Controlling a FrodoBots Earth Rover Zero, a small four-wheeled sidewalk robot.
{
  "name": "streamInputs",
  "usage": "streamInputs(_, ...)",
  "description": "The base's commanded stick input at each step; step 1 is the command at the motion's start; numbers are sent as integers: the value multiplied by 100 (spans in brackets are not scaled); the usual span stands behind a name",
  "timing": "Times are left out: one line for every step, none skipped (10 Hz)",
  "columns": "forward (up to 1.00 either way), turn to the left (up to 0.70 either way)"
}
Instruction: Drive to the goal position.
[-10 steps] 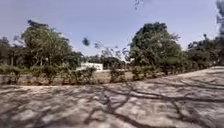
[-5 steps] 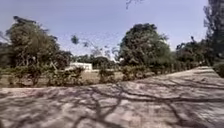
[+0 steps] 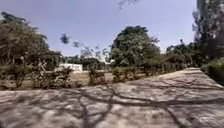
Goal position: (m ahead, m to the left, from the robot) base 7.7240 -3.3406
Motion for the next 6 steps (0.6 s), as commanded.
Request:
streamInputs(50, -50)
streamInputs(50, -50)
streamInputs(50, -50)
streamInputs(50, -50)
streamInputs(50, -50)
streamInputs(50, -50)
